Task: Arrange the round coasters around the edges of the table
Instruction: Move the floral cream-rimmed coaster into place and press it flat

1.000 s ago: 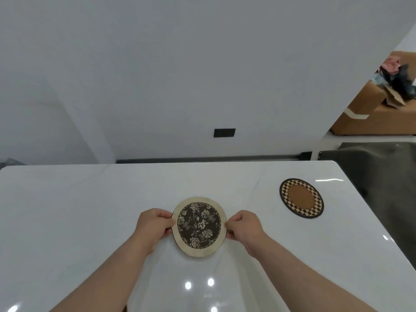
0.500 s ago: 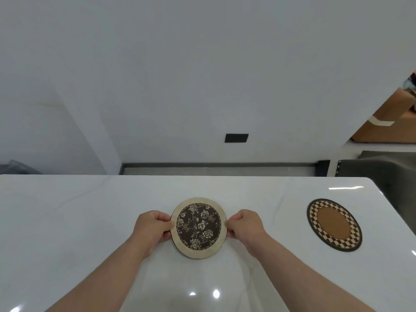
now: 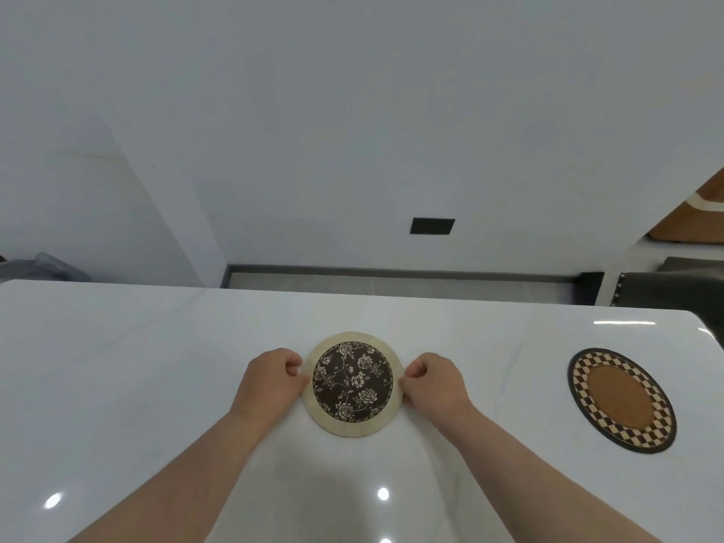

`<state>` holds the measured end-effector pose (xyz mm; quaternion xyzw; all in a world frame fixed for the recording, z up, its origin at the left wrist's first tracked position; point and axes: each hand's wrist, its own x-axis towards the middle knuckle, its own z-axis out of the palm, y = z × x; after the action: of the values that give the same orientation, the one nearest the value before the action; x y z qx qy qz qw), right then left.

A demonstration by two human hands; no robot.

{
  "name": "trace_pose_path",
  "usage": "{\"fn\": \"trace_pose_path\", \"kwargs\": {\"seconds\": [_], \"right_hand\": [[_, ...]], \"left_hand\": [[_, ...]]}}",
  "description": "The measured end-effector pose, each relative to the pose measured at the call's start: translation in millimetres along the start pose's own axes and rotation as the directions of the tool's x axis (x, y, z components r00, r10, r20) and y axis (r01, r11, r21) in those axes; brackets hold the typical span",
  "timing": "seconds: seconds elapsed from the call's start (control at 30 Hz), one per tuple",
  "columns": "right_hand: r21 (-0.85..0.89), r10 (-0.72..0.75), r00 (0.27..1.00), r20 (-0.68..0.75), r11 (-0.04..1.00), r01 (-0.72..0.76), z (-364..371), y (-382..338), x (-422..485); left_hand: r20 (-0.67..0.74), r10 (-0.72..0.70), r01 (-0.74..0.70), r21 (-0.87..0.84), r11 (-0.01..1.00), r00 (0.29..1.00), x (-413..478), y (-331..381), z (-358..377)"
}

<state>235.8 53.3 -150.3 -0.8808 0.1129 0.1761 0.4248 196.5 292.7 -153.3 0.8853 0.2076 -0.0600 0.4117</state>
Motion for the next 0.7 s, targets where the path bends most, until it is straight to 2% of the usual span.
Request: {"fn": "trace_pose_path", "kwargs": {"seconds": [0.07,0.1,0.17,0.23,0.4,0.57,0.7], "right_hand": [[-0.221,-0.193,0.981,0.011,0.957,0.190,-2,8,-5],[-0.351,-0.301,0.953,0.031,0.889,0.293,-3,13,-7],[-0.553,-0.446,0.885,0.134,0.708,0.440,-4,25,-10],[-0.634,-0.445,0.862,0.242,0.600,0.488,-4,34,-13],[-0.663,-0.461,0.853,0.243,0.563,0.493,3,44,-15],[-0.650,-0.492,0.847,0.202,0.579,0.492,4,45,-14],[-0.647,-0.489,0.851,0.192,0.589,0.485,4,44,-15]], "left_hand": [[-0.010,0.205,-0.194,0.269,0.943,0.979,-7,-8,-3],[0.037,0.266,-0.263,0.338,0.904,0.963,-11,-13,-4],[0.177,0.315,-0.361,0.457,0.813,0.932,-15,-27,-6],[0.255,0.300,-0.392,0.533,0.750,0.919,-19,-37,-4],[0.210,0.332,-0.391,0.581,0.714,0.919,-18,-46,5],[0.146,0.388,-0.396,0.585,0.708,0.910,-16,-50,7],[0.144,0.371,-0.382,0.578,0.721,0.917,-17,-45,6]]}}
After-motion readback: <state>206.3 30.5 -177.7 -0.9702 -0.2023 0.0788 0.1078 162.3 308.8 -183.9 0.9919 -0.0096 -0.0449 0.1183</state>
